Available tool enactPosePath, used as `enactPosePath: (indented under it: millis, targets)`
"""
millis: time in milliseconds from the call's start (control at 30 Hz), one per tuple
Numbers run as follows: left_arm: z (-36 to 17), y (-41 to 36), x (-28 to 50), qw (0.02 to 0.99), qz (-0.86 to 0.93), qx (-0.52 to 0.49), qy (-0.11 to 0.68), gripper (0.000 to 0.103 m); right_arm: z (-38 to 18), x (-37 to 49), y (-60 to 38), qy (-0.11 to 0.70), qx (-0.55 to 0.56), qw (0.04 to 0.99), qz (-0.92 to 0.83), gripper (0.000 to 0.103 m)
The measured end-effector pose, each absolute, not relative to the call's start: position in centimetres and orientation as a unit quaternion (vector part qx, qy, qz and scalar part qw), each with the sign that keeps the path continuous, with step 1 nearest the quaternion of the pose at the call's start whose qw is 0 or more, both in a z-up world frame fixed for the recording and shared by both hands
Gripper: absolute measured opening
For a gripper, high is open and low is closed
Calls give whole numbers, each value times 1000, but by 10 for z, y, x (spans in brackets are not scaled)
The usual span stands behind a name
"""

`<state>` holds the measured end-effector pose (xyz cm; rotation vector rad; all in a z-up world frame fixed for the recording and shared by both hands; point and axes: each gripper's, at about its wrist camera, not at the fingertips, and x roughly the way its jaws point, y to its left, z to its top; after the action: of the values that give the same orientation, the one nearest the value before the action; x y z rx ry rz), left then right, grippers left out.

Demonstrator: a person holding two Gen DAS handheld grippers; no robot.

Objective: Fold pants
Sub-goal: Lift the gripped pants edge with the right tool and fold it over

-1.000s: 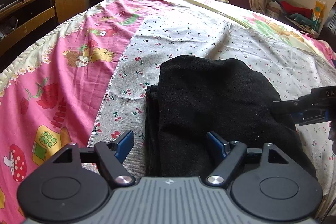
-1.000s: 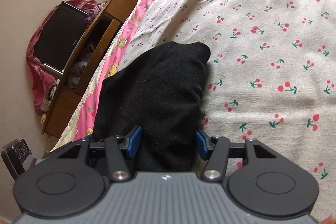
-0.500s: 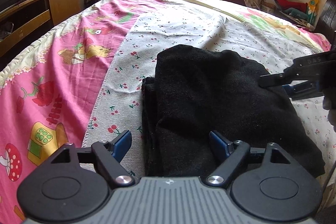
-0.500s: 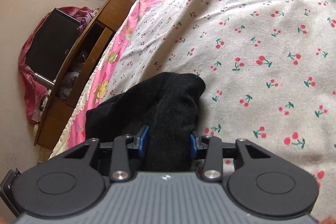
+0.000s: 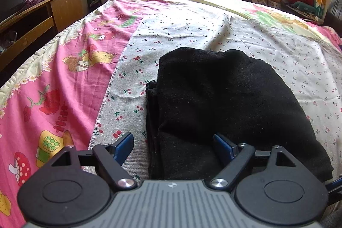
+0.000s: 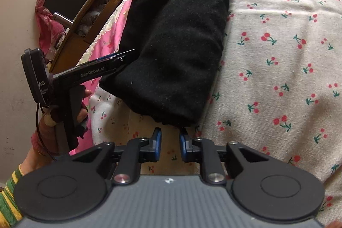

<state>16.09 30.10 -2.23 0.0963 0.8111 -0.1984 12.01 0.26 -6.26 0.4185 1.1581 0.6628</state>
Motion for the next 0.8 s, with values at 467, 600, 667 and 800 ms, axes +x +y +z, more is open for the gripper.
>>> enactPosePath:
  millis: [467, 600, 667, 800]
  targets:
    - [-31, 325, 179, 886, -144, -32, 440, 98, -16, 104, -27, 490, 168, 775, 362, 36]
    - [-35, 328, 183, 877, -154, -63, 450, 98, -6, 108, -43, 461, 204, 796, 335, 36]
    - [-34, 321, 181, 875, -173, -50, 450, 98, -7, 116, -52, 442, 232, 808, 313, 37]
    - [-39, 322, 188, 868, -177, -60, 459, 101, -34, 157, -55, 419, 275, 828, 252, 43]
